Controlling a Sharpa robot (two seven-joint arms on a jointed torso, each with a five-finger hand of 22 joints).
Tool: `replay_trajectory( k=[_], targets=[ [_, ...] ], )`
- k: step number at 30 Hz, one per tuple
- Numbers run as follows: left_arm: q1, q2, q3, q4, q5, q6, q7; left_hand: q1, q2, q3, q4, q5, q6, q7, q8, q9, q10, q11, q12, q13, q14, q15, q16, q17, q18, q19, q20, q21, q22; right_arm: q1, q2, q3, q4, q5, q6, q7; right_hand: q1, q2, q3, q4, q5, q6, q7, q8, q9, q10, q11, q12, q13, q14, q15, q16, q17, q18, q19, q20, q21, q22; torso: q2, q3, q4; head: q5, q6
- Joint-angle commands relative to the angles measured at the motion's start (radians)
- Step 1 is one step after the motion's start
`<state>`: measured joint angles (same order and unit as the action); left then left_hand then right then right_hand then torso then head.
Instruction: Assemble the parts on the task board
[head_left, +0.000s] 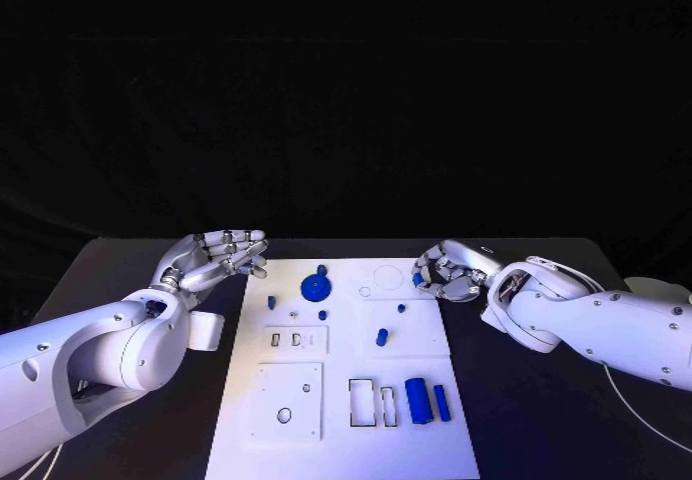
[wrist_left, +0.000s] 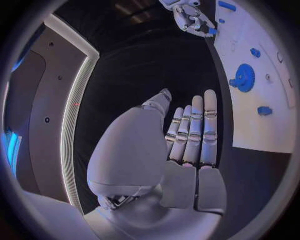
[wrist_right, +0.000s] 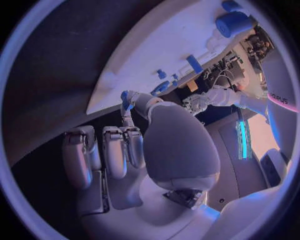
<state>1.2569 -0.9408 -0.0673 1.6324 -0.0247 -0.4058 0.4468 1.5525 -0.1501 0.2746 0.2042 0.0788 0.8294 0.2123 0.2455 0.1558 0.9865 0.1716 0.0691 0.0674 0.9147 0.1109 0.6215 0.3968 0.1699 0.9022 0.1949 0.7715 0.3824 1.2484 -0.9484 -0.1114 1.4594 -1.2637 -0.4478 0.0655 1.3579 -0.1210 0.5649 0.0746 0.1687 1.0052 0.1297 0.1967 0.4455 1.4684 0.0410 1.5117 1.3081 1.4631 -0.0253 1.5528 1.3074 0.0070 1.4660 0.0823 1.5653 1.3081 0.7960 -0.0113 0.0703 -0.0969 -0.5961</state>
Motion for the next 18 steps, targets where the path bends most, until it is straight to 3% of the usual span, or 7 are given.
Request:
replay_trajectory(
  k=[1, 4, 9, 14, 18],
  targets=[
    [0.002, 0.002, 0.001, 0.0, -0.005, 0.016, 0.004, 0.005, -0.001, 0.001, -0.003, -0.002, -0.005, 0.016, 0.001, 0.0, -0.003, 0.002, 0.002, 0.0, -0.008, -0.002, -0.001, -0.001, 0.012, -0.005, -0.001, 0.001, 0.001, 0.003, -0.003, 0.001, 0.042, 0.014, -0.051, -0.055, -0.024, 0.006, 0.007, 0.0, -0.006, 0.006, -0.016, 0.043, 0.06, 0.06, -0.007, -0.001, 0.206, 0.096, -0.006, 0.005, 0.207, -0.007, 0.105, -0.004, 0.006, 0.263, -0.003, -0.0011, -0.0018, 0.007, -0.002],
    [0.002, 0.004, 0.001, -0.002, -0.005, 0.017, 0.004, 0.005, -0.001, 0.001, -0.003, -0.002, -0.005, 0.016, 0.001, 0.0, -0.003, 0.002, 0.002, 0.0, -0.008, -0.002, -0.001, -0.001, 0.012, -0.005, -0.001, 0.001, 0.001, 0.009, 0.002, 0.001, 0.091, 0.01, -0.069, -0.098, -0.025, 0.009, 0.01, -0.002, -0.006, 0.004, -0.016, 0.044, 0.061, 0.059, -0.007, -0.002, 0.205, 0.096, -0.006, 0.005, 0.207, -0.007, 0.105, -0.004, 0.006, 0.263, -0.005, -0.0019, -0.0026, 0.017, -0.004],
    [0.001, 0.011, 0.001, -0.01, -0.005, 0.02, 0.003, 0.006, -0.001, 0.002, -0.004, -0.002, -0.006, 0.016, 0.001, 0.0, -0.004, 0.002, 0.001, 0.0, -0.008, -0.002, -0.001, -0.001, 0.012, -0.005, -0.001, 0.002, 0.001, 0.014, 0.052, 0.001, 0.165, -0.024, -0.08, -0.19, -0.035, 0.008, 0.017, -0.009, 0.007, 0.002, -0.016, 0.049, 0.067, 0.057, -0.008, -0.006, 0.202, 0.095, -0.007, 0.004, 0.204, -0.007, 0.105, -0.005, 0.006, 0.263, -0.012, -0.0033, -0.0018, 0.036, -0.018],
    [0.001, 0.024, 0.001, -0.023, -0.004, 0.022, 0.002, 0.006, -0.001, 0.002, -0.004, -0.002, -0.006, 0.016, 0.001, 0.0, -0.004, 0.002, 0.001, 0.0, -0.008, -0.002, -0.001, -0.001, 0.012, -0.005, -0.001, 0.002, 0.001, 0.011, 0.134, 0.0, 0.199, -0.085, -0.066, -0.261, -0.045, 0.004, 0.017, -0.01, 0.013, 0.002, -0.017, 0.052, 0.07, 0.057, -0.008, -0.007, 0.201, 0.095, -0.007, 0.003, 0.201, -0.007, 0.105, -0.005, 0.006, 0.263, -0.018, -0.0057, 0.0014, 0.051, -0.027],
    [0.001, 0.036, 0.001, -0.037, -0.004, 0.024, 0.001, 0.007, -0.001, 0.002, -0.004, -0.002, -0.006, 0.016, 0.001, 0.0, -0.004, 0.002, 0.001, 0.0, -0.008, -0.002, -0.001, -0.001, 0.012, -0.006, -0.001, 0.002, 0.001, 0.004, 0.196, -0.004, 0.198, -0.133, -0.052, -0.302, -0.054, 0.0, 0.016, -0.012, 0.016, 0.001, -0.017, 0.054, 0.073, 0.057, -0.009, -0.007, 0.201, 0.094, -0.008, 0.003, 0.199, -0.007, 0.105, -0.005, 0.006, 0.263, -0.025, -0.0101, 0.0043, 0.057, -0.038]
  ],
)
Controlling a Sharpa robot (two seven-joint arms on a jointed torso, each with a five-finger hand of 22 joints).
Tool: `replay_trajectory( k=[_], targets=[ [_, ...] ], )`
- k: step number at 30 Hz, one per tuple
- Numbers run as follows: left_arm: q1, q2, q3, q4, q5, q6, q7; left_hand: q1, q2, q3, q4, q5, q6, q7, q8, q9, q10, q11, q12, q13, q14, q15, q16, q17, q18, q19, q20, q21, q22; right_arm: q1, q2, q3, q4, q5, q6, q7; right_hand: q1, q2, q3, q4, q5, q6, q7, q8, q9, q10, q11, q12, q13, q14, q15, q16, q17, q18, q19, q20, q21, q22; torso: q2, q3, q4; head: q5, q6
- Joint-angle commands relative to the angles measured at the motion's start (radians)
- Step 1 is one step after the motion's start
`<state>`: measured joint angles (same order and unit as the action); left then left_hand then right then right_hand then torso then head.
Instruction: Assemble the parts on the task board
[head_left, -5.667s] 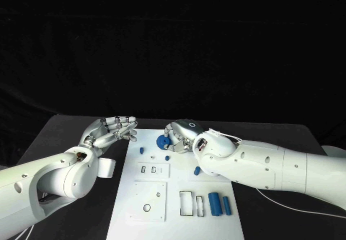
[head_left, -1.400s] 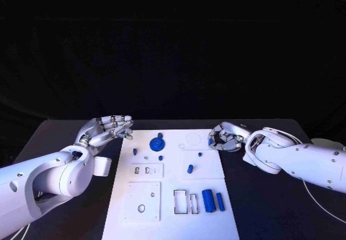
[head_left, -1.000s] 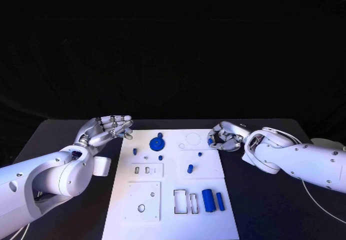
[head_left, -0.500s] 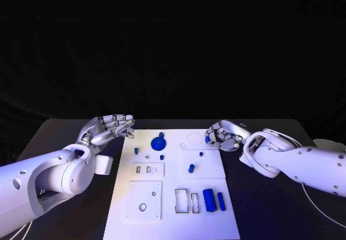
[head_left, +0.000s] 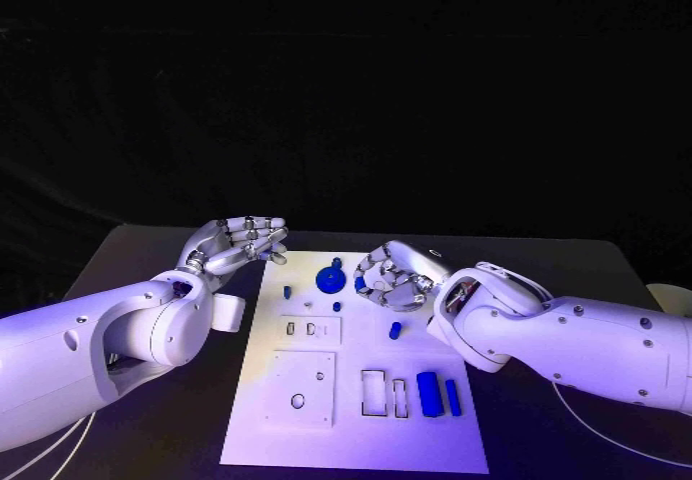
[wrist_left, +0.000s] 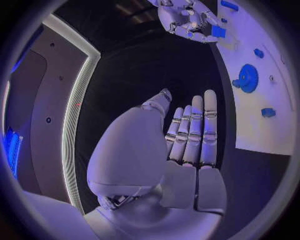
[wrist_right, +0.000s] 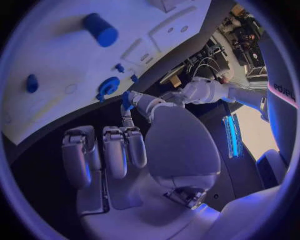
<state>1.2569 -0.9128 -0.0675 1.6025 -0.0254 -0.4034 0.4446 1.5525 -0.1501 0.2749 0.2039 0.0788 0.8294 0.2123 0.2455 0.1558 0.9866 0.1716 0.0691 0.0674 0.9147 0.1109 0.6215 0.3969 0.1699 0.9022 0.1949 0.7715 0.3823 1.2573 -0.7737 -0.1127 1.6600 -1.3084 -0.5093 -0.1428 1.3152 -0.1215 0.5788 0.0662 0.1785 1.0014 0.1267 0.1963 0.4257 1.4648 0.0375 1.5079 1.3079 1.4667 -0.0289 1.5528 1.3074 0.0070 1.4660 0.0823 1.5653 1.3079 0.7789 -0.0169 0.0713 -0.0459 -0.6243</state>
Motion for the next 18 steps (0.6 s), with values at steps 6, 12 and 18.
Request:
replay_trajectory(
  k=[6, 12, 18],
  targets=[
    [0.001, 0.02, 0.001, -0.02, -0.003, 0.023, 0.002, 0.007, 0.0, 0.002, -0.004, -0.002, -0.005, 0.015, 0.002, 0.0, -0.003, 0.002, 0.002, 0.001, -0.008, -0.002, -0.001, -0.002, 0.012, -0.006, -0.001, 0.002, 0.001, -0.022, 0.091, -0.014, -0.023, -0.136, 0.035, -0.136, -0.026, -0.003, 0.001, -0.001, 0.012, 0.003, -0.015, 0.057, 0.095, 0.06, -0.006, -0.004, 0.2, 0.09, -0.005, 0.002, 0.196, -0.007, 0.105, -0.006, 0.006, 0.263, -0.013, -0.0101, 0.0056, 0.019, -0.023],
    [0.002, 0.025, 0.001, -0.023, -0.003, 0.022, 0.0, 0.007, 0.0, 0.002, -0.004, -0.002, -0.005, 0.015, 0.002, 0.0, -0.003, 0.002, 0.002, 0.001, -0.008, -0.002, -0.001, -0.002, 0.012, -0.006, -0.001, 0.002, 0.001, -0.052, 0.135, -0.018, -0.038, -0.178, 0.056, -0.155, -0.038, -0.008, -0.002, 0.0, 0.014, 0.003, -0.016, 0.059, 0.097, 0.059, -0.007, -0.006, 0.199, 0.09, -0.005, 0.001, 0.194, -0.007, 0.105, -0.006, 0.006, 0.263, -0.011, -0.0115, 0.0032, 0.031, -0.03],
    [0.002, 0.027, 0.001, -0.023, -0.003, 0.022, -0.001, 0.007, 0.0, 0.002, -0.004, -0.002, -0.005, 0.015, 0.002, 0.0, -0.003, 0.002, 0.002, 0.001, -0.008, -0.002, -0.001, -0.002, 0.012, -0.006, -0.001, 0.002, 0.001, -0.072, 0.163, -0.02, -0.052, -0.214, 0.074, -0.169, -0.045, -0.012, -0.004, 0.0, 0.015, 0.002, -0.017, 0.06, 0.098, 0.06, -0.007, -0.005, 0.2, 0.09, -0.006, 0.001, 0.195, -0.007, 0.105, -0.007, 0.006, 0.263, -0.011, -0.0104, 0.0048, 0.038, -0.041]
  ],
)
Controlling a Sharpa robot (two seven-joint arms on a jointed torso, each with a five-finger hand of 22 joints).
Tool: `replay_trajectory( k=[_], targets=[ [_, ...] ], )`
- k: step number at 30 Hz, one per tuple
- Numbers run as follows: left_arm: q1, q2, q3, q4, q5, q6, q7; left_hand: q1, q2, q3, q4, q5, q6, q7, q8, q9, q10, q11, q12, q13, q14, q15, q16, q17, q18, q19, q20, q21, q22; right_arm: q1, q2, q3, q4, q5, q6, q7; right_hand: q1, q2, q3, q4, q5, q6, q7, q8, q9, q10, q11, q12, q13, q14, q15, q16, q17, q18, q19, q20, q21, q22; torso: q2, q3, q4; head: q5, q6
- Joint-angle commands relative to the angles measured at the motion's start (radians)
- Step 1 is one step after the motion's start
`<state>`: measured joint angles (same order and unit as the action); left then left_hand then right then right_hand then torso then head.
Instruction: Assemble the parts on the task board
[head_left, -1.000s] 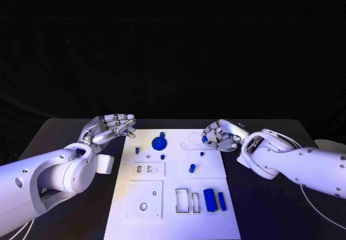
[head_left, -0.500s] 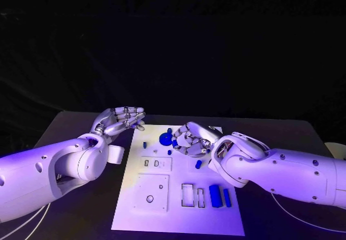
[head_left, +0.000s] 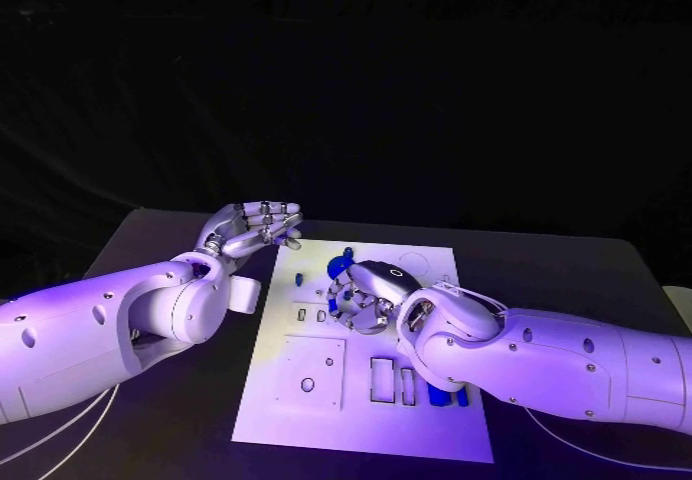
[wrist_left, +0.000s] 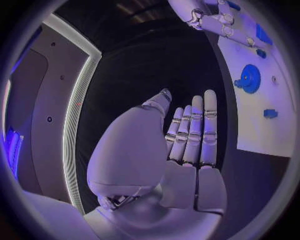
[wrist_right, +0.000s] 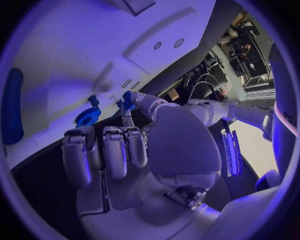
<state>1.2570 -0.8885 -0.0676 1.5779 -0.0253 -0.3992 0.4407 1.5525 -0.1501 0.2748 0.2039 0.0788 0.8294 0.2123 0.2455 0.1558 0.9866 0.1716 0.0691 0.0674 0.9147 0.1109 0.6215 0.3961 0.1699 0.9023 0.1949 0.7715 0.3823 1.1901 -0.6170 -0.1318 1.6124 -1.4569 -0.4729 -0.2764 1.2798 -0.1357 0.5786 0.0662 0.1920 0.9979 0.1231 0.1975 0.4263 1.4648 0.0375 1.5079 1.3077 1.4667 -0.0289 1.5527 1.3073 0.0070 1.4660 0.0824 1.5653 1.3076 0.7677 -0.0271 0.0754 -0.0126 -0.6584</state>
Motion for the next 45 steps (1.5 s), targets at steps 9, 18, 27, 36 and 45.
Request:
replay_trajectory(
  k=[9, 18, 27, 36, 45],
  targets=[
    [0.002, 0.001, 0.001, 0.002, -0.003, 0.018, 0.002, 0.006, 0.001, 0.003, -0.004, -0.002, -0.004, 0.015, 0.002, 0.0, -0.001, 0.001, 0.003, 0.001, -0.008, -0.002, -0.001, -0.001, 0.013, -0.007, -0.001, 0.003, 0.001, -0.021, 0.024, -0.003, -0.019, -0.094, 0.05, -0.051, -0.032, -0.01, -0.01, 0.006, 0.013, 0.004, -0.014, 0.06, 0.099, 0.061, -0.008, -0.004, 0.201, 0.09, -0.007, 0.001, 0.193, -0.007, 0.105, -0.008, 0.006, 0.263, 0.001, 0.0011, 0.0001, 0.005, -0.01],
    [0.002, -0.001, 0.001, 0.003, -0.003, 0.02, 0.001, 0.006, 0.001, 0.003, -0.004, -0.002, -0.004, 0.015, 0.002, 0.0, -0.001, 0.001, 0.003, 0.001, -0.008, -0.002, -0.001, -0.001, 0.013, -0.007, -0.001, 0.003, 0.001, -0.028, 0.035, -0.004, -0.028, -0.123, 0.036, -0.067, -0.047, -0.018, -0.018, 0.008, 0.047, 0.003, -0.015, 0.061, 0.1, 0.06, -0.009, -0.006, 0.2, 0.09, -0.008, 0.0, 0.192, -0.007, 0.105, -0.009, 0.006, 0.263, 0.001, 0.0013, 0.0004, 0.009, -0.012],
    [0.002, -0.005, 0.001, 0.004, -0.003, 0.021, -0.001, 0.005, 0.001, 0.004, -0.005, -0.003, -0.004, 0.015, 0.003, 0.001, -0.001, 0.001, 0.003, 0.001, -0.008, -0.002, -0.001, -0.002, 0.013, -0.008, -0.001, 0.004, 0.002, -0.031, 0.043, -0.004, -0.04, -0.13, 0.035, -0.07, -0.054, -0.024, -0.023, 0.009, 0.046, 0.0, -0.014, 0.061, 0.1, 0.059, -0.008, -0.007, 0.199, 0.089, -0.008, 0.0, 0.19, -0.007, 0.105, -0.009, 0.006, 0.263, 0.001, 0.0012, 0.0001, 0.011, -0.013],
    [0.002, -0.007, 0.001, 0.005, -0.003, 0.023, -0.004, 0.005, 0.001, 0.004, -0.005, -0.003, -0.004, 0.015, 0.003, 0.001, -0.001, 0.001, 0.003, 0.001, -0.008, -0.002, -0.001, -0.002, 0.013, -0.008, -0.001, 0.004, 0.002, -0.034, 0.048, -0.004, -0.05, -0.134, 0.037, -0.073, -0.059, -0.031, -0.027, 0.008, 0.044, -0.005, -0.012, 0.058, 0.099, 0.056, -0.007, -0.012, 0.195, 0.088, -0.007, -0.002, 0.185, -0.007, 0.105, -0.009, 0.006, 0.263, 0.001, 0.0011, -0.0004, 0.012, -0.016],
    [0.002, -0.008, 0.001, 0.005, -0.003, 0.025, -0.007, 0.004, 0.0, 0.004, -0.005, -0.003, -0.004, 0.015, 0.003, 0.0, -0.001, 0.001, 0.003, 0.001, -0.008, -0.002, -0.001, -0.002, 0.013, -0.008, 0.0, 0.005, 0.002, -0.034, 0.052, -0.004, -0.054, -0.135, 0.026, -0.067, -0.074, -0.052, -0.037, 0.011, 0.04, -0.035, 0.001, 0.039, 0.09, 0.044, 0.004, -0.027, 0.182, 0.087, 0.001, -0.004, 0.179, -0.007, 0.105, -0.004, 0.006, 0.263, 0.001, 0.0011, -0.0004, 0.012, -0.015]
  ],
)
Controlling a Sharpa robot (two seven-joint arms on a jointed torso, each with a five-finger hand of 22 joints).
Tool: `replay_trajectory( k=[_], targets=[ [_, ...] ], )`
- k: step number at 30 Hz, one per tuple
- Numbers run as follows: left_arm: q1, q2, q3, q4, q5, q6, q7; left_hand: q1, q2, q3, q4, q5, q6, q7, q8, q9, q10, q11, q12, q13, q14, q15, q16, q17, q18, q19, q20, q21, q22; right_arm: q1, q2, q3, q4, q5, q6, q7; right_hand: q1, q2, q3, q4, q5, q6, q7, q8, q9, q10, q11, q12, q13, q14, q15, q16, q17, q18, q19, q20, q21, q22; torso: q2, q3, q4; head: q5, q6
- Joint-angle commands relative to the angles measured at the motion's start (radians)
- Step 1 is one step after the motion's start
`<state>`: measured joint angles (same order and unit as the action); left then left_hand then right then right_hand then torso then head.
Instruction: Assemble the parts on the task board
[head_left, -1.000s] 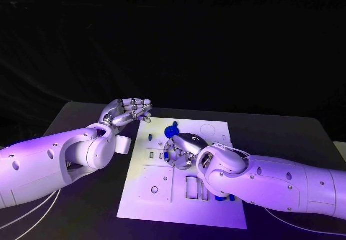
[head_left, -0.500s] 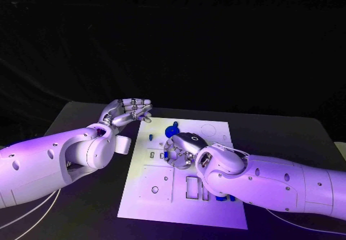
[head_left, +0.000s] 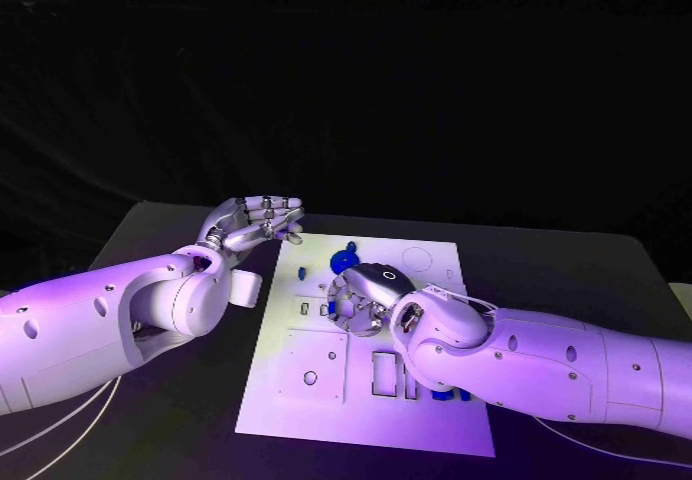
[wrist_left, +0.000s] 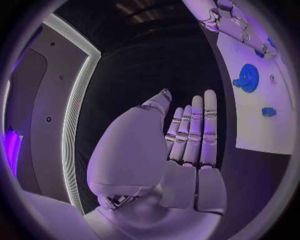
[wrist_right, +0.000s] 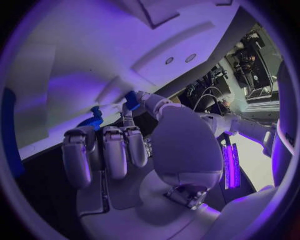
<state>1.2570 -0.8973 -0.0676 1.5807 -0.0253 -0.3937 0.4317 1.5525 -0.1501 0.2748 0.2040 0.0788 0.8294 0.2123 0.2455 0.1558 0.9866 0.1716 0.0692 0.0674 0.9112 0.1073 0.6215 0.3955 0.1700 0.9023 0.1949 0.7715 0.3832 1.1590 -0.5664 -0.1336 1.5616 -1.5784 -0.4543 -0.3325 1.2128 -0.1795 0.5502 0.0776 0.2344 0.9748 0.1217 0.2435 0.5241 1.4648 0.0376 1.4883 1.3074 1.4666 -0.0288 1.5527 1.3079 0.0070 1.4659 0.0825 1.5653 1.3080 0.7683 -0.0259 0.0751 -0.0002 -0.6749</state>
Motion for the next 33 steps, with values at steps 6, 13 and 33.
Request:
replay_trajectory(
  k=[6, 13, 33],
  targets=[
    [0.002, 0.002, 0.001, 0.002, -0.003, 0.021, 0.001, 0.004, 0.0, 0.004, -0.005, -0.003, -0.004, 0.015, 0.003, 0.0, -0.001, 0.001, 0.003, 0.001, -0.005, 0.002, -0.001, -0.001, 0.013, -0.009, 0.0, 0.005, 0.001, -0.003, 0.002, -0.002, -0.007, -0.014, 0.006, -0.01, -0.011, -0.012, -0.01, 0.002, 0.002, -0.019, 0.007, -0.013, -0.011, 0.041, 0.008, -0.011, 0.18, 0.086, 0.005, -0.004, 0.177, -0.007, 0.105, -0.001, 0.006, 0.263, 0.0, -0.0001, 0.0, -0.003, 0.002],
    [0.002, 0.002, 0.001, 0.001, -0.003, 0.022, 0.0, 0.004, 0.0, 0.004, -0.005, -0.003, -0.004, 0.015, 0.003, 0.0, -0.001, 0.001, 0.003, 0.001, -0.005, 0.002, -0.001, -0.001, 0.013, -0.009, 0.0, 0.005, 0.001, -0.003, 0.002, -0.002, -0.011, -0.014, 0.003, -0.005, -0.022, -0.028, -0.02, 0.008, -0.015, -0.038, 0.016, -0.027, -0.019, 0.034, 0.016, -0.02, 0.172, 0.086, 0.012, -0.005, 0.174, -0.007, 0.105, 0.006, 0.006, 0.263, 0.0, 0.0003, -0.0005, -0.002, 0.003],
    [0.002, 0.0, 0.001, 0.0, -0.007, 0.025, -0.006, 0.003, 0.0, 0.004, -0.005, -0.003, -0.005, 0.015, 0.003, 0.0, -0.002, 0.002, 0.002, 0.001, -0.005, 0.002, -0.001, -0.002, 0.013, -0.009, 0.0, 0.006, 0.001, -0.003, -0.01, -0.002, 0.007, -0.013, -0.056, 0.019, -0.007, -0.045, -0.226, 0.095, -0.067, -0.092, 0.031, -0.06, -0.042, 0.011, 0.032, -0.047, 0.148, 0.083, 0.027, -0.01, 0.162, -0.007, 0.104, 0.023, 0.004, 0.262, 0.0, 0.0005, 0.0002, 0.0, 0.004]
  ],
)
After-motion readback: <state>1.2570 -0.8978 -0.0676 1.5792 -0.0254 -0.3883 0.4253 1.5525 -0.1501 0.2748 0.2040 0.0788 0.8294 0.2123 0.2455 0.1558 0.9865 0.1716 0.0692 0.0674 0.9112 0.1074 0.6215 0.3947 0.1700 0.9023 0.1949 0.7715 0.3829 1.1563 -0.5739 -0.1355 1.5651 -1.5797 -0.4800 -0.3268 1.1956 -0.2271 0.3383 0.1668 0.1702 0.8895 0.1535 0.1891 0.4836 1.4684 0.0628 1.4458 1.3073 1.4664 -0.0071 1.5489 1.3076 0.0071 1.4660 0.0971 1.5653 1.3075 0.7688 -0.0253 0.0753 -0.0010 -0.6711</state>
